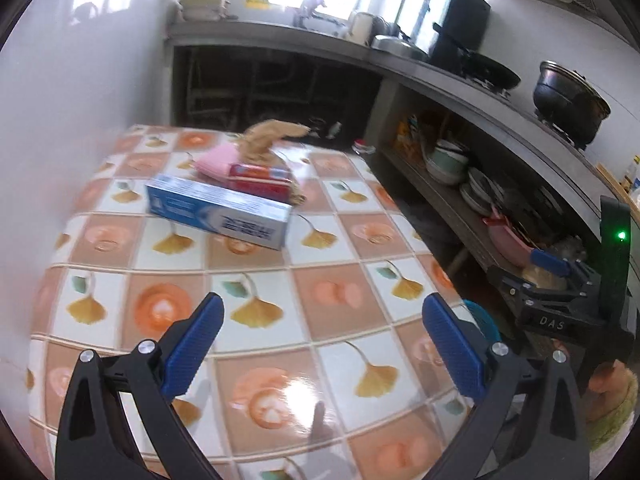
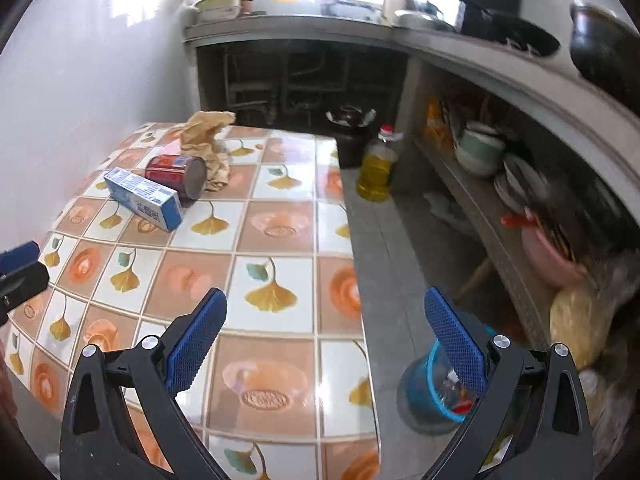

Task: Collect trash
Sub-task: 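Swing both tools back from the wastebasket to the table, then grasp the blue-and-white toothpaste box with the left gripper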

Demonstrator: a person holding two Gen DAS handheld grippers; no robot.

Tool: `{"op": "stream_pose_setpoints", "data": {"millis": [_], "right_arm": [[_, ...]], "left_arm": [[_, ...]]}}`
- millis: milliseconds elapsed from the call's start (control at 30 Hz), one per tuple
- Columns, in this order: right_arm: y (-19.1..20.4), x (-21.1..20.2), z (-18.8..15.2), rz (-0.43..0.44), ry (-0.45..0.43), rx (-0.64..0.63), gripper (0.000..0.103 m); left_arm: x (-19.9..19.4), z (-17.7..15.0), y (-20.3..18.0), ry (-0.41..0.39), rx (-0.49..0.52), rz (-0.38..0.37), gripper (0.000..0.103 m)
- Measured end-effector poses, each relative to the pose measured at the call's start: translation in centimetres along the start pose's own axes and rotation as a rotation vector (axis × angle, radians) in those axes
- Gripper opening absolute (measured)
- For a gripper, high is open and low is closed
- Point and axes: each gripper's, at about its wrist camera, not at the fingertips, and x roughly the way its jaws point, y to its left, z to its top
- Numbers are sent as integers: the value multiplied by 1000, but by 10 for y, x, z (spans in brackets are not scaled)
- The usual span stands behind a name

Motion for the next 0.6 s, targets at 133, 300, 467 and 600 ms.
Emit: {"op": "stream_pose_setpoints", "data": {"millis": [133,300,467,600], "right_arm": [[2,7,12,111,7,21,95],[9,16,26,244,-6,79,95],[20,33,44,367,21,121,95],[33,55,57,464,61,146,94]], "left_arm": [[-6,0,16,-24,-12,17,97],[-7,-3,39,-49,-54,16,97],[7,7,61,-38,-102,-1,97],[30,35,84,-31,-177,7,97]]}}
